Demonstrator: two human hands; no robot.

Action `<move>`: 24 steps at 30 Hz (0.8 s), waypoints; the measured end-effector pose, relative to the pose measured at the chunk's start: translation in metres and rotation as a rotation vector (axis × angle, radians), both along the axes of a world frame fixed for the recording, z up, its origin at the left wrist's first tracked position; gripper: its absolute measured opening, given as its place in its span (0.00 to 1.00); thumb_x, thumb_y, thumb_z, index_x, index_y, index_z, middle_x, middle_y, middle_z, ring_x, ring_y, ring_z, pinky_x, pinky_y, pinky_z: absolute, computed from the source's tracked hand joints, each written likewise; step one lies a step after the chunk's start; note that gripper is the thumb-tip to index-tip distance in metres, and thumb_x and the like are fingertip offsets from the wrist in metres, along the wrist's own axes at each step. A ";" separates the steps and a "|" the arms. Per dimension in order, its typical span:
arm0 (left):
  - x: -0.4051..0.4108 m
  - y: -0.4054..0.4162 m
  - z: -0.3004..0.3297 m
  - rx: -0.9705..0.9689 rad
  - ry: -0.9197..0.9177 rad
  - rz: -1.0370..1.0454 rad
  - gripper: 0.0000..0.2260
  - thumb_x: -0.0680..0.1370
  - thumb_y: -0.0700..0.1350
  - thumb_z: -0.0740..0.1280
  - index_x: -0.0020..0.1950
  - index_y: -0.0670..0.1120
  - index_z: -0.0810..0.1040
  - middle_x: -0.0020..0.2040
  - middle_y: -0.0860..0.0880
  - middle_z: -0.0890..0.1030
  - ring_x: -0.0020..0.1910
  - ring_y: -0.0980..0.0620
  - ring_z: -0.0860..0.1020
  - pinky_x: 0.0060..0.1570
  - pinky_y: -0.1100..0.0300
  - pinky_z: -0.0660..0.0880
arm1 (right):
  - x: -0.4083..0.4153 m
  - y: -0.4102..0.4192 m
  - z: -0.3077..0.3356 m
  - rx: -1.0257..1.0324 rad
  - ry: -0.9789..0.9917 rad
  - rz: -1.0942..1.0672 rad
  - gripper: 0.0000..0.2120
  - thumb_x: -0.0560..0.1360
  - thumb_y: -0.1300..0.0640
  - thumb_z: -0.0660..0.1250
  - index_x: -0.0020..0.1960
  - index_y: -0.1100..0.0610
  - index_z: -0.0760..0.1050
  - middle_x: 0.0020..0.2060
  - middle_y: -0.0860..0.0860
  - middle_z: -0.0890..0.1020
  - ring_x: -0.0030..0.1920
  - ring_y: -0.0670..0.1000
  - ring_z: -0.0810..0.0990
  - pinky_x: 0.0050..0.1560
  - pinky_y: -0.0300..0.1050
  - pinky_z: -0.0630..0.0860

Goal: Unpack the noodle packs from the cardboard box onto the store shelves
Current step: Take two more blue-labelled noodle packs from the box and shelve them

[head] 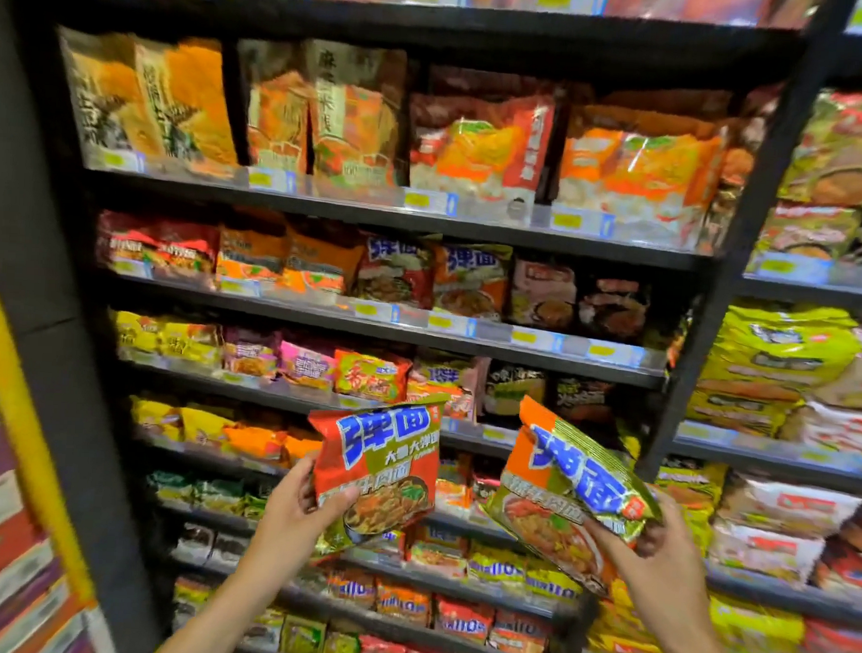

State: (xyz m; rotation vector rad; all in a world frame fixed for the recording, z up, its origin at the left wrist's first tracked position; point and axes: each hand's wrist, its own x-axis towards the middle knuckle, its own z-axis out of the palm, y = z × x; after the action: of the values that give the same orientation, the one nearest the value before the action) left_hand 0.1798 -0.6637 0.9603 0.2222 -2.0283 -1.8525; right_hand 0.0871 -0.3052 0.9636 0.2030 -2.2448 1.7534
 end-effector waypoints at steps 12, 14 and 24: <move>-0.104 -0.056 0.046 -0.113 0.101 0.047 0.20 0.76 0.45 0.72 0.63 0.62 0.72 0.56 0.63 0.82 0.55 0.63 0.80 0.56 0.60 0.76 | -0.096 -0.058 0.044 0.022 0.092 0.085 0.27 0.68 0.57 0.79 0.61 0.43 0.71 0.51 0.44 0.83 0.45 0.36 0.82 0.42 0.40 0.77; -0.125 -0.059 0.065 -0.131 0.134 0.056 0.19 0.76 0.43 0.71 0.59 0.64 0.70 0.51 0.69 0.82 0.52 0.69 0.79 0.54 0.65 0.77 | -0.116 -0.064 0.055 0.007 0.106 0.092 0.26 0.68 0.55 0.79 0.60 0.41 0.71 0.50 0.43 0.83 0.44 0.37 0.82 0.42 0.41 0.78; -0.230 -0.123 0.138 -0.236 0.276 0.075 0.18 0.76 0.39 0.71 0.59 0.58 0.73 0.54 0.64 0.82 0.55 0.66 0.79 0.52 0.72 0.73 | -0.197 -0.112 0.107 -0.097 0.166 0.136 0.26 0.65 0.53 0.78 0.59 0.41 0.72 0.51 0.46 0.84 0.47 0.42 0.84 0.41 0.41 0.82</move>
State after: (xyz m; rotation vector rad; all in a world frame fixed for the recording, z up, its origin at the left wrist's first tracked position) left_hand -0.0507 -0.7864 1.0984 -0.0217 -1.9918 -1.4905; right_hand -0.1095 -0.4167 1.0706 0.4725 -2.0668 1.8345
